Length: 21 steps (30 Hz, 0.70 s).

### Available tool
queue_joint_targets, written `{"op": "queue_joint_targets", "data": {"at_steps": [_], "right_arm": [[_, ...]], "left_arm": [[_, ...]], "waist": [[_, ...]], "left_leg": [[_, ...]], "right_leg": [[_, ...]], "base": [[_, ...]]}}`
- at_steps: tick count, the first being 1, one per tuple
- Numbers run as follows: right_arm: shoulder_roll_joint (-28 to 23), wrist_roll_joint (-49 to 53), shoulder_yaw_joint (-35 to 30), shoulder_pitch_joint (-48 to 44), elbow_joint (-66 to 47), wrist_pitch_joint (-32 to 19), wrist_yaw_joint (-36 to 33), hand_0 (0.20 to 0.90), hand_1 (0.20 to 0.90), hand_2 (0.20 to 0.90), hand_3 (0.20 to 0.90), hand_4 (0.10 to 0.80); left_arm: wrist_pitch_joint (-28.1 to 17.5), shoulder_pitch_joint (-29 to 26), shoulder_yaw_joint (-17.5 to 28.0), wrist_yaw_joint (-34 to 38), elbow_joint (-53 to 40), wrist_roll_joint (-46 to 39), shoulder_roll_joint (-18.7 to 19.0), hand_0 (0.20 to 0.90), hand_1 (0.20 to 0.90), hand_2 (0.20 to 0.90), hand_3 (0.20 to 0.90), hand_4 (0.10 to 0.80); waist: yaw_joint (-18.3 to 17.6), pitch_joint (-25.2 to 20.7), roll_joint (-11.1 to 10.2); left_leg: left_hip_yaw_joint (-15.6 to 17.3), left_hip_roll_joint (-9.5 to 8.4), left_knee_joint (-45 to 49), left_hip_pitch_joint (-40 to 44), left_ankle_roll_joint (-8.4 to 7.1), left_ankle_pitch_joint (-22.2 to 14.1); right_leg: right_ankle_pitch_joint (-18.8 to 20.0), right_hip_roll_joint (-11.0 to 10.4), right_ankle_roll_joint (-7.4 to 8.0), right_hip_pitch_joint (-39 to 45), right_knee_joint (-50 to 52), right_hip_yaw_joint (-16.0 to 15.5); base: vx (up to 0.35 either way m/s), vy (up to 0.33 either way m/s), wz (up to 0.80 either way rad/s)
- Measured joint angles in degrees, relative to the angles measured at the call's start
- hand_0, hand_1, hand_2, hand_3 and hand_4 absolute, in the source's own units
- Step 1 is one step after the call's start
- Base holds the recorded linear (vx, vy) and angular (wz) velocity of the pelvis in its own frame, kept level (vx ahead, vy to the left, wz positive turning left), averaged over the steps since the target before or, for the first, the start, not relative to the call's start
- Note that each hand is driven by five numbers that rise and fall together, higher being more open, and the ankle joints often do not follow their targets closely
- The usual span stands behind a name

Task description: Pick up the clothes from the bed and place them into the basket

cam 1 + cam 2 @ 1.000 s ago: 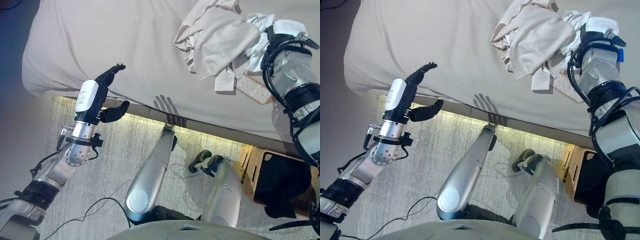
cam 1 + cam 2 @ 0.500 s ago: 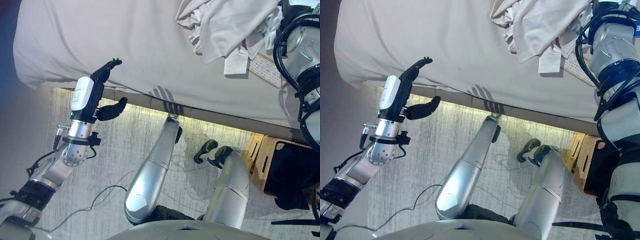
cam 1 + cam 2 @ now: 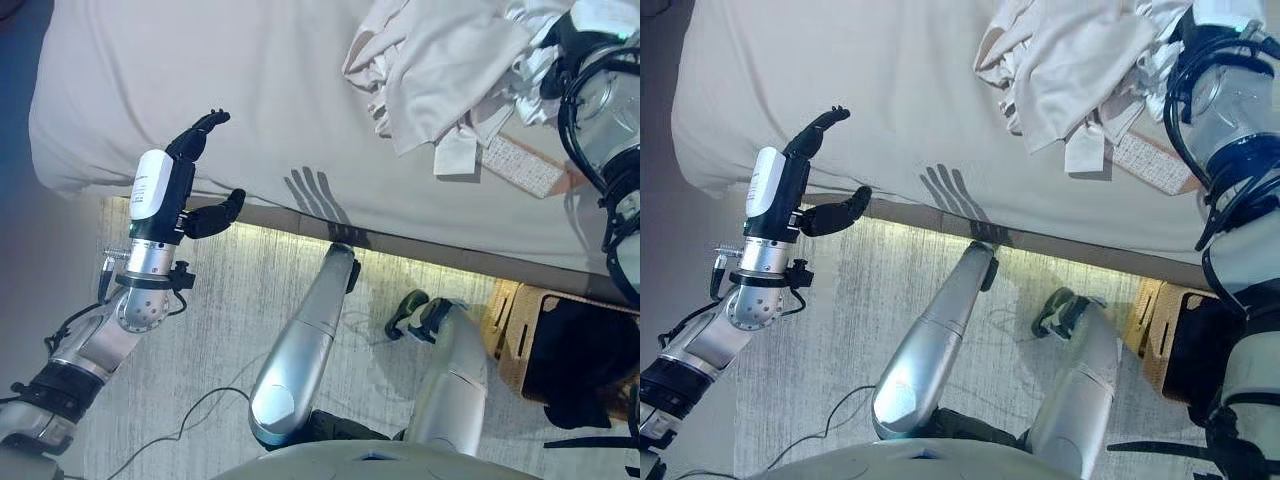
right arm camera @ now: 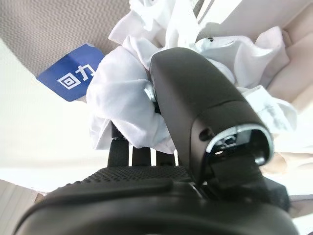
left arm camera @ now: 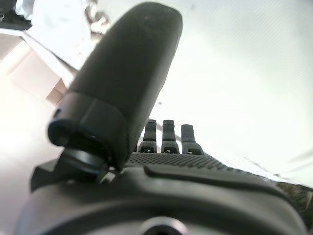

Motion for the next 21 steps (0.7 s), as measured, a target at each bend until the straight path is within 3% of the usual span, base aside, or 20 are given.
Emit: {"op": "queue_joint_targets", "data": {"at_steps": [2,3,5,7,13,16,18,21], "right_arm": [[0.05,0.02,-0.25,1.73,-0.03,-0.83,0.03,0.3,0.3,0.3,0.2,0.1],[0.06,0.06,-0.74,2.88,-0.16,-1.48,0.04,0.3,0.3,0.3,0.2,0.1],[0.04,0.4,-2.11,4.64,-0.66,-2.04,0.09,0.3,0.3,0.3,0.2,0.1],[-0.06,0.95,-3.34,6.14,-1.57,-2.09,0.13,0.3,0.3,0.3,0.2,0.1],[-2.98,1.07,-9.49,11.04,-5.78,-3.02,1.08,0.3,0.3,0.3,0.2,0.1],[-4.79,1.19,-13.08,13.5,-7.45,-3.58,1.08,0.3,0.3,0.3,0.2,0.1],[-5.94,1.21,-16.44,16.07,-9.06,-4.34,1.1,0.3,0.3,0.3,0.2,0.1],[-8.49,1.19,-19.92,18.69,-12.12,-5.37,1.12,0.3,0.3,0.3,0.2,0.1]], "left_arm": [[0.0,-0.19,0.06,-0.19,-0.03,-0.01,0.04,0.9,0.9,0.9,0.9,0.8],[0.06,-0.23,0.06,-0.66,0.01,-0.04,0.03,0.9,0.9,0.9,0.9,0.8],[0.11,-0.18,0.04,-1.33,0.02,-0.11,0.02,0.9,0.9,0.9,0.9,0.8],[0.13,-0.16,0.1,-2.06,0.07,-0.57,-0.06,0.9,0.9,0.9,0.9,0.8],[0.99,-0.33,0.2,-3.9,0.12,-1.09,-0.42,0.9,0.9,0.9,0.9,0.8],[2.17,-0.42,0.35,-5.3,0.24,-1.08,-0.48,0.9,0.9,0.9,0.9,0.8],[2.93,-0.35,0.84,-6.46,0.4,-1.07,-0.92,0.9,0.9,0.9,0.9,0.8],[3.5,-0.36,2.23,-7.49,0.38,-1.04,-1.4,0.9,0.9,0.9,0.9,0.8]], "waist": [[-0.38,0.02,-0.05],[-0.42,0.07,-0.13],[-0.88,0.11,-0.2],[-1.46,0.13,-0.27],[-3.16,0.08,-1.84],[-4.16,-0.18,-3.29],[-4.72,-0.35,-4.39],[-6.06,-0.68,-5.31]], "left_leg": [[0.58,0.65,-1.35,2.9,0.43,-0.31],[0.96,0.79,-2.09,4.77,0.55,-0.37],[1.38,0.78,-3.53,7.59,0.81,-0.54],[2.23,0.93,-5.94,11.34,1.38,0.19],[4.12,3.13,-15.14,22.94,1.28,0.65],[5.33,4.12,-18.98,27.1,1.53,1.71],[6.1,4.94,-22.35,30.77,1.43,2.0],[7.39,5.79,-26.51,35.41,1.02,3.15]], "right_leg": [[0.18,0.19,0.27,2.71,-1.91,0.28],[0.74,0.3,1.31,4.46,-2.87,0.51],[0.76,0.22,1.35,7.05,-4.26,0.79],[1.94,0.35,2.6,10.36,-6.55,1.33],[3.25,1.34,2.35,20.42,-16.37,0.72],[6.45,2.3,3.49,24.3,-21.31,0.73],[7.51,2.99,3.4,27.45,-25.26,1.02],[10.98,4.48,5.43,31.69,-30.51,1.34]], "base": [[0.043,0.032,-0.12],[0.062,0.042,-0.15],[-0.02,0.045,-0.1],[0.033,0.025,-0.14],[0.087,0.013,-0.26],[0.106,0.001,-0.25],[0.12,0.003,-0.26],[0.069,0.005,-0.27]]}}
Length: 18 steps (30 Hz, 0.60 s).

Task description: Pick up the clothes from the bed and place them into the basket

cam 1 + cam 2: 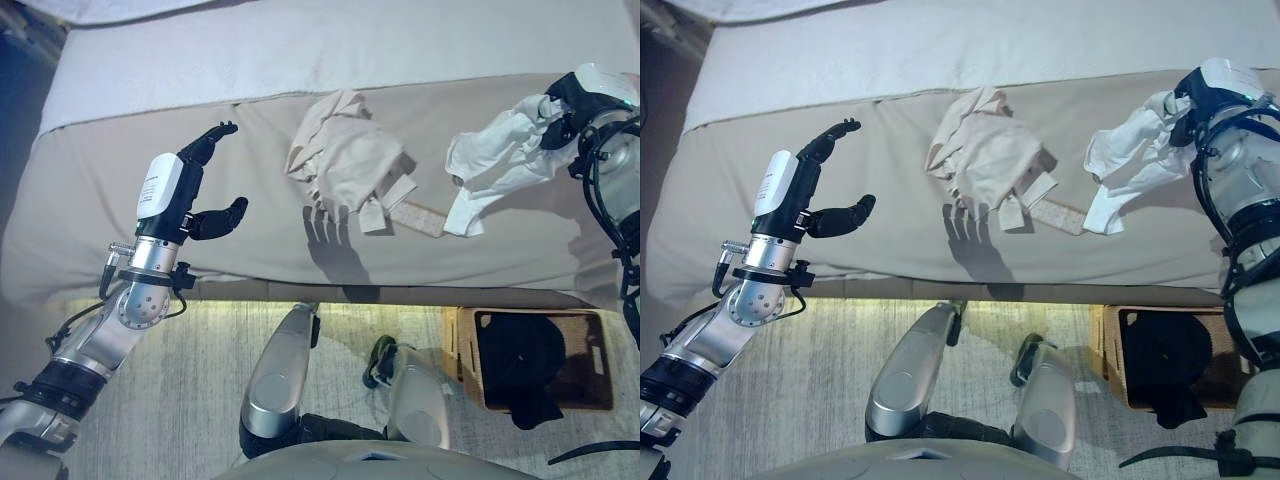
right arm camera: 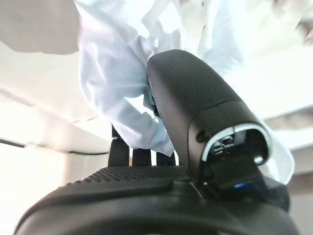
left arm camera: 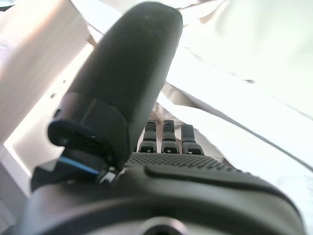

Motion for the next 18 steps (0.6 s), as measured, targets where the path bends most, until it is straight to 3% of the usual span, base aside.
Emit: {"op": "queue_joint_targets", "data": {"at_steps": [6,9,15,18], "right_arm": [[-3.02,-0.02,-7.49,5.53,-5.26,-1.81,0.13,0.3,0.3,0.3,0.2,0.1],[-3.18,-0.05,-11.78,11.04,-6.37,-2.67,0.04,0.3,0.3,0.3,0.2,0.1],[-3.58,-0.09,-16.49,18.42,-8.5,-3.87,0.05,0.3,0.3,0.3,0.2,0.1],[-3.83,-0.06,-21.18,23.87,-10.12,-5.08,-0.08,0.3,0.3,0.3,0.2,0.1]], "left_arm": [[0.96,-0.66,2.18,-0.72,0.79,0.08,-0.87,0.9,0.9,0.9,0.9,0.8],[0.98,-0.65,2.38,-1.02,1.49,0.07,-1.3,0.9,0.9,0.9,0.9,0.8],[0.9,-1.04,2.26,-1.47,6.35,0.24,-4.02,0.9,0.9,0.9,0.9,0.8],[0.53,-0.93,2.24,-1.45,7.88,1.12,-4.82,0.9,0.9,0.9,0.9,0.8]], "waist": [[-4.15,-1.41,-1.61],[-5.95,-7.24,-3.16],[-9.79,-12.18,-3.33],[-11.97,-13.61,-3.24]], "left_leg": [[1.98,1.3,-7.63,8.78,0.1,1.26],[3.32,1.47,-10.74,9.27,0.09,1.26],[6.1,1.85,-17.83,14.77,1.41,2.46],[7.55,2.35,-21.15,17.24,2.18,3.0]], "right_leg": [[4.32,1.83,0.9,7.74,-9.15,0.23],[5.2,2.47,1.39,8.46,-13.74,1.01],[8.64,3.51,2.67,11.68,-19.82,3.61],[8.97,3.98,3.23,9.87,-16.84,5.64]], "base": [[0.071,0.008,-0.26],[0.044,0.012,-0.23],[0.027,0.022,-0.28],[0.027,0.027,-0.31]]}}
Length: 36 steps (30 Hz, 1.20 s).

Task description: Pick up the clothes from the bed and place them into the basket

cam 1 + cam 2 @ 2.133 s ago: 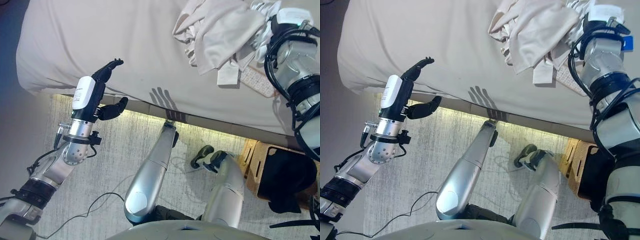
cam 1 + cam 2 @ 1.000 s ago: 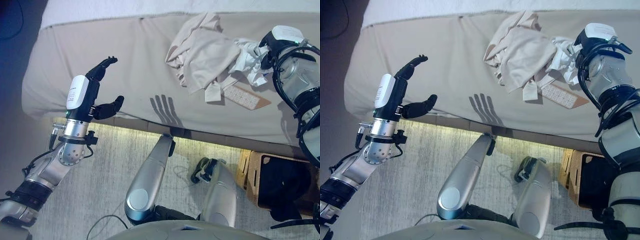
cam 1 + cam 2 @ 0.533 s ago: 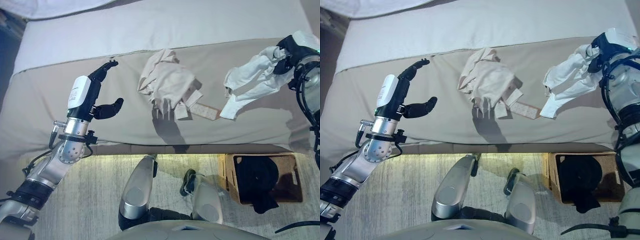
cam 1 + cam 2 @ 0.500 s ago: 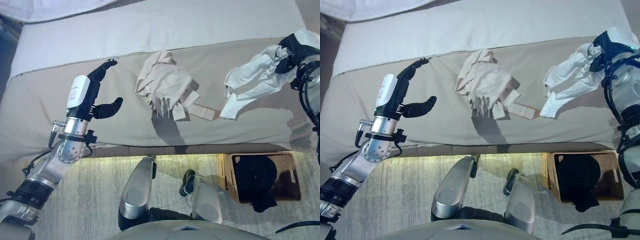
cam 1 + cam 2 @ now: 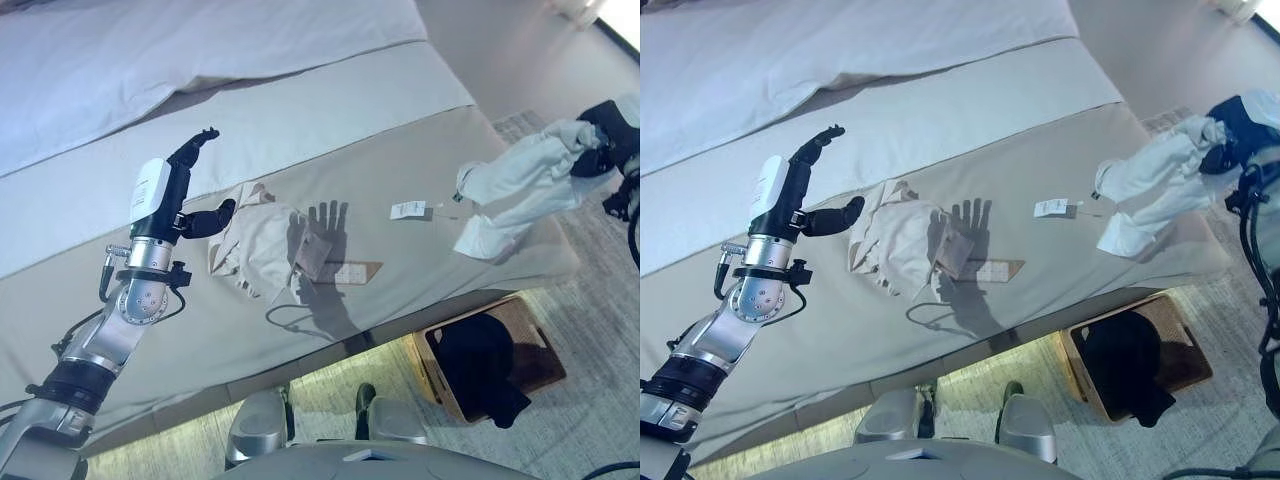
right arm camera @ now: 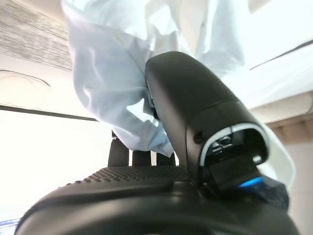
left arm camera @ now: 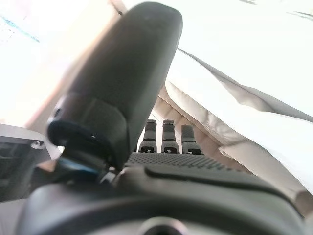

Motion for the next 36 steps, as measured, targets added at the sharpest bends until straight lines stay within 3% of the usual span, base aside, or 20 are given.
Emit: {"op": "queue_joint_targets", "data": {"at_steps": [1,2,3,4,5,12,18,24,36], "right_arm": [[-0.04,0.0,-2.31,2.65,-1.49,-0.19,-0.05,0.3,0.3,0.3,0.2,0.1],[-0.08,0.0,-3.9,5.01,-2.91,-0.6,-0.08,0.3,0.3,0.3,0.2,0.1],[-0.22,-0.03,-4.04,5.93,-3.47,-0.6,-0.06,0.3,0.3,0.3,0.2,0.1],[-0.19,-0.04,-5.79,8.06,-4.58,-0.84,-0.1,0.3,0.3,0.3,0.2,0.1],[-0.19,-0.01,-7.23,9.82,-5.3,-0.95,-0.28,0.3,0.3,0.3,0.2,0.1],[-0.51,0.54,-14.95,18.15,-6.47,-0.3,-0.04,0.3,0.3,0.3,0.2,0.1],[-0.51,1.05,-15.41,22.11,-6.44,0.13,0.6,0.3,0.3,0.3,0.2,0.1],[-0.3,1.23,-15.37,23.62,-5.59,-0.09,1.81,0.3,0.3,0.3,0.2,0.1],[1.94,2.23,-12.59,24.03,-0.17,-0.83,2.0,0.3,0.3,0.3,0.2,0.1]], "left_arm": [[-0.49,-0.17,0.0,0.07,0.99,0.03,-0.87,0.9,0.9,0.9,0.9,0.8],[-0.55,-0.2,0.04,0.12,1.86,0.03,-1.16,0.9,0.9,0.9,0.9,0.8],[-0.54,-0.15,0.04,0.11,2.37,0.04,-1.05,0.9,0.9,0.9,0.9,0.8],[-0.56,0.01,0.08,0.08,3.35,0.09,-1.58,0.9,0.9,0.9,0.9,0.8],[-0.65,0.76,-0.02,0.06,3.41,0.11,-2.36,0.9,0.9,0.9,0.9,0.8],[-3.67,1.23,-0.04,0.02,3.45,0.19,-3.24,0.9,0.9,0.9,0.9,0.8],[-4.25,1.09,-0.06,0.04,3.51,0.22,-3.78,0.9,0.9,0.9,0.9,0.8],[-4.43,1.06,-0.3,0.0,4.7,1.29,-4.19,0.9,0.9,0.9,0.9,0.8],[-5.21,3.25,-1.03,-0.32,8.26,1.26,-4.28,0.9,0.9,0.9,0.9,0.8]], "waist": [[-0.48,-0.52,1.02],[-1.2,-1.0,0.77],[-1.68,-1.51,-0.08],[-2.77,-2.32,-0.77],[-3.49,-2.77,0.03],[-7.38,-3.4,0.64],[-10.35,-3.9,0.99],[-10.41,-6.56,1.9],[-10.21,-9.89,3.79]], "left_leg": [[0.52,1.29,-1.15,0.44,0.24,0.16],[1.01,1.45,-1.43,0.51,0.24,0.16],[1.4,0.94,-1.5,0.56,0.22,0.14],[1.51,0.24,-2.32,1.09,0.17,0.11],[1.7,0.73,-2.93,1.51,-0.22,0.37],[4.65,1.63,-3.66,4.77,-1.1,0.51],[6.52,1.65,-4.18,5.85,-1.94,-0.04],[7.9,2.29,-4.62,4.54,-3.75,-1.27],[8.63,2.51,-5.07,4.28,-3.73,-1.27]], "right_leg": [[-2.51,0.53,0.27,-3.15,2.84,0.95],[-1.48,1.36,-0.36,-2.99,-3.69,0.96],[1.14,1.24,-0.76,-2.3,-8.87,1.22],[7.11,0.98,-0.89,-1.81,-12.22,1.74],[8.83,1.79,-0.76,-1.29,-13.31,1.88],[8.98,3.33,-0.99,0.41,-14.87,5.58],[8.97,3.67,-0.99,0.1,-14.96,7.55],[9.14,4.42,-1.23,-2.36,-14.77,8.91],[9.23,4.55,-1.34,-3.32,-14.73,9.67]], "base": [[0.006,0.028,-0.42],[-0.004,0.023,-0.35],[-0.005,0.022,-0.21],[-0.008,0.023,-0.14],[0.001,0.029,-0.27],[-0.004,0.023,-0.27],[0.009,-0.01,-0.22],[0.0,-0.014,-0.1],[0.012,-0.011,-0.03]]}}
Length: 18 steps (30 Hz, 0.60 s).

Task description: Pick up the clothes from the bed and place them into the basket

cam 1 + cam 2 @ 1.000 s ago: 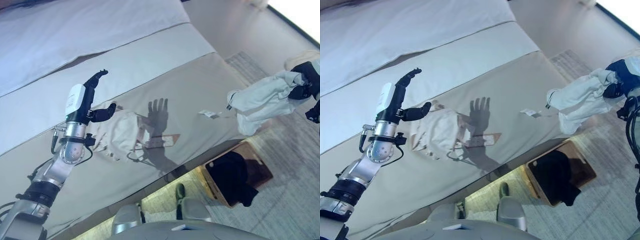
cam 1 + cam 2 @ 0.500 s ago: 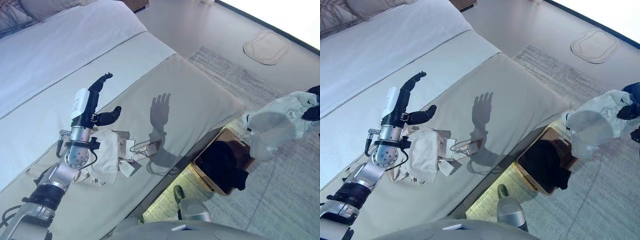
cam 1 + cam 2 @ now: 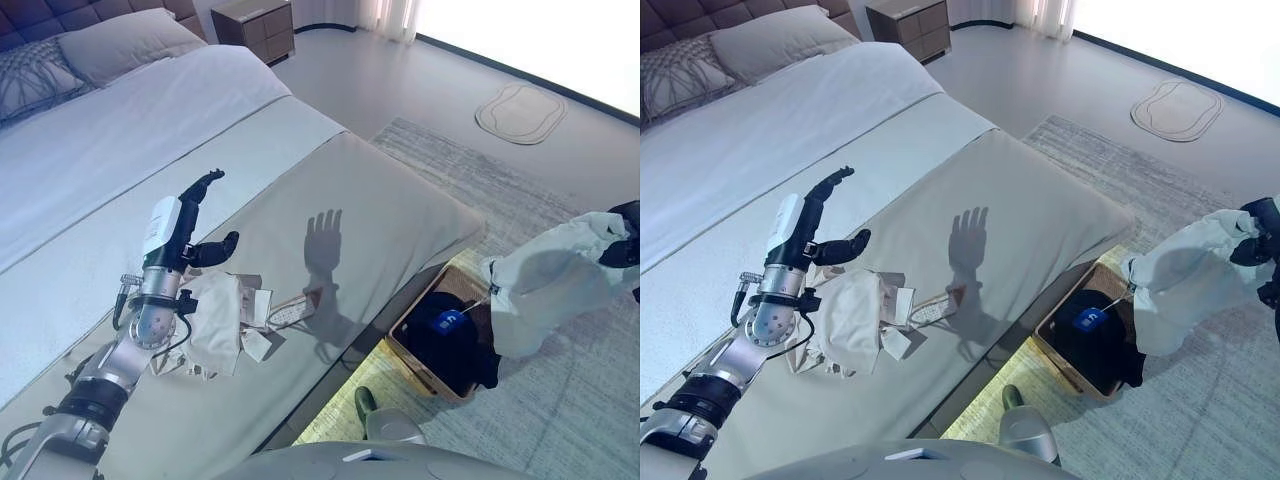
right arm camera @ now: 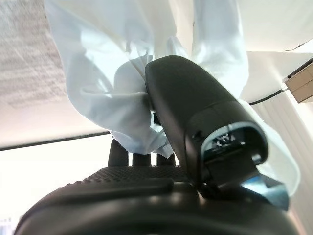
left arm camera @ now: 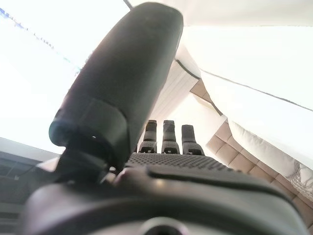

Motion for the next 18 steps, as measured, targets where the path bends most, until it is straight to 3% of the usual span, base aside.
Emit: {"op": "queue_joint_targets", "data": {"at_steps": [3,4,5,11,18], "right_arm": [[0.74,-0.04,0.37,0.03,1.43,0.52,0.11,0.3,0.3,0.3,0.2,0.1],[0.86,-0.12,0.37,0.04,1.58,0.81,0.29,0.566,0.566,0.566,0.51,0.41],[1.03,-0.26,0.37,0.04,1.75,1.22,0.47,0.9,0.9,0.9,0.9,0.8],[3.11,-0.26,0.36,-0.01,5.71,4.79,1.1,0.9,0.9,0.9,0.9,0.8],[3.6,-0.21,0.32,-0.09,6.62,4.95,1.1,0.9,0.9,0.9,0.9,0.8]], "left_arm": [[0.05,-0.01,-0.16,-0.33,-0.03,0.0,-0.01,0.9,0.9,0.9,0.9,0.8],[0.07,-0.01,-0.16,-0.4,-0.03,0.0,-0.01,0.9,0.9,0.9,0.9,0.8],[0.06,-0.01,-0.15,-0.43,-0.07,0.0,-0.01,0.9,0.9,0.9,0.9,0.8],[0.24,-0.01,-0.14,-0.42,-0.1,0.02,-0.01,0.9,0.9,0.9,0.9,0.8],[1.23,-0.01,-0.14,-0.48,-0.18,0.0,-0.01,0.9,0.9,0.9,0.9,0.8]], "waist": [[-0.09,-0.55,0.62],[-0.08,-0.66,0.8],[-0.08,-0.69,0.86],[0.24,-0.7,0.87],[0.04,-0.71,0.87]], "left_leg": [[-0.04,-0.02,0.04,-0.49,-0.03,0.06],[-0.07,-0.01,0.03,-0.53,-0.03,0.06],[-0.13,-0.01,0.03,-0.54,-0.04,0.06],[-0.78,0.01,-0.06,-0.71,-0.04,0.07],[-0.82,0.02,-0.08,-0.65,-0.09,0.1]], "right_leg": [[0.38,-0.03,-0.04,-0.33,-0.08,-0.07],[0.37,-0.06,-0.04,-0.3,-0.14,-0.15],[0.38,-0.08,-0.04,-0.27,-0.19,-0.26],[0.37,-0.18,-0.04,-0.06,-0.36,-1.11],[0.37,-0.19,-0.04,0.15,-0.54,-1.18]], "base": [[0.0,0.0,0.0],[0.0,0.0,0.0],[-0.013,-0.019,0.04],[0.001,-0.018,0.07],[0.0,0.0,0.0]]}}
